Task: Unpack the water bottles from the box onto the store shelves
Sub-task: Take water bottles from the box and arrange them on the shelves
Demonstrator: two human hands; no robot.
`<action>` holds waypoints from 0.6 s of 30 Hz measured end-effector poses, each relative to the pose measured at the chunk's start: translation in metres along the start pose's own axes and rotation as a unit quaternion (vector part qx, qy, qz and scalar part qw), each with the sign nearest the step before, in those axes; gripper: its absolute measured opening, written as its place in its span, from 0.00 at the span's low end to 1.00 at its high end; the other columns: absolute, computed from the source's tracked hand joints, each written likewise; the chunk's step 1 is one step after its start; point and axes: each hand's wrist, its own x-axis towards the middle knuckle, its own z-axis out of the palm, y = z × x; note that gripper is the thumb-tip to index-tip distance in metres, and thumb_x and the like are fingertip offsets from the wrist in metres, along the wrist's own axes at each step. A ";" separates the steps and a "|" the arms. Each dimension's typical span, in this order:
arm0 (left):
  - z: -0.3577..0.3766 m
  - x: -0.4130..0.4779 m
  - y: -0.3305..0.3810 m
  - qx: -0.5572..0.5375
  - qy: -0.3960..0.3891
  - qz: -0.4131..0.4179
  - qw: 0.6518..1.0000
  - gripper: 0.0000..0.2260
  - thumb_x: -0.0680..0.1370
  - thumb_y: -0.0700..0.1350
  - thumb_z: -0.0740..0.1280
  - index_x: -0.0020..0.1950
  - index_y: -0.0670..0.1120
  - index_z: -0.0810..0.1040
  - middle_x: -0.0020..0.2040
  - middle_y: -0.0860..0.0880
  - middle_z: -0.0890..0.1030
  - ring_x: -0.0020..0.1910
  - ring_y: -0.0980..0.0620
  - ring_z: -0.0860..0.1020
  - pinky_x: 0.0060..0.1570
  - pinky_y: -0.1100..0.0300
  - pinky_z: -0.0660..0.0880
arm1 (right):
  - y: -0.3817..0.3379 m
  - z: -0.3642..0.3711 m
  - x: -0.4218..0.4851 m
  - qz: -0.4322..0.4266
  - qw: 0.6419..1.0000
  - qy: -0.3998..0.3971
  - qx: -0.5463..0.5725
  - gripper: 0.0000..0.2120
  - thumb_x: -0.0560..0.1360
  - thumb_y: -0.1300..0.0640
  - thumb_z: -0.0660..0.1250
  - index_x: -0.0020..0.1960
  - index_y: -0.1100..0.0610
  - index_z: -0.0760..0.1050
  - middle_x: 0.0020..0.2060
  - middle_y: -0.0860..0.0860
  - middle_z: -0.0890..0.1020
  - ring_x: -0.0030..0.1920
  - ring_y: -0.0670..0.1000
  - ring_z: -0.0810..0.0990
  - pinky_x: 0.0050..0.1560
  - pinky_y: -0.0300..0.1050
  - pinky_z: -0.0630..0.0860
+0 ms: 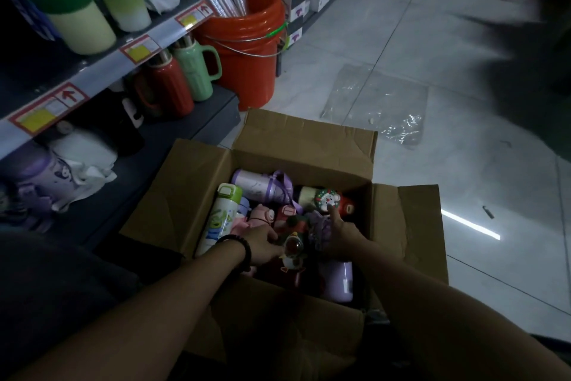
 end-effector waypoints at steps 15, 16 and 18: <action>-0.026 -0.022 0.005 -0.081 0.033 -0.003 0.996 0.13 0.82 0.54 0.67 0.64 0.50 0.77 0.55 0.48 0.76 0.47 0.46 0.79 0.42 0.54 0.75 | 0.026 0.033 0.062 0.081 0.994 -0.073 -0.005 0.35 0.69 0.36 0.73 0.72 0.49 0.76 0.70 0.54 0.78 0.70 0.59 0.76 0.67 0.53 0.73; -0.026 -0.023 0.007 -0.079 0.034 0.003 0.996 0.13 0.82 0.53 0.67 0.64 0.49 0.78 0.56 0.49 0.74 0.48 0.46 0.78 0.43 0.53 0.75 | 0.026 0.033 0.063 0.080 0.995 -0.061 0.007 0.31 0.70 0.37 0.74 0.69 0.50 0.78 0.67 0.53 0.81 0.67 0.58 0.79 0.61 0.51 0.75; -0.025 -0.024 0.008 -0.068 0.030 0.005 0.997 0.10 0.83 0.52 0.66 0.62 0.50 0.78 0.59 0.50 0.72 0.49 0.45 0.78 0.44 0.52 0.76 | 0.014 0.020 0.040 0.073 0.996 -0.036 0.019 0.27 0.69 0.40 0.77 0.64 0.50 0.80 0.62 0.52 0.83 0.63 0.57 0.81 0.55 0.48 0.75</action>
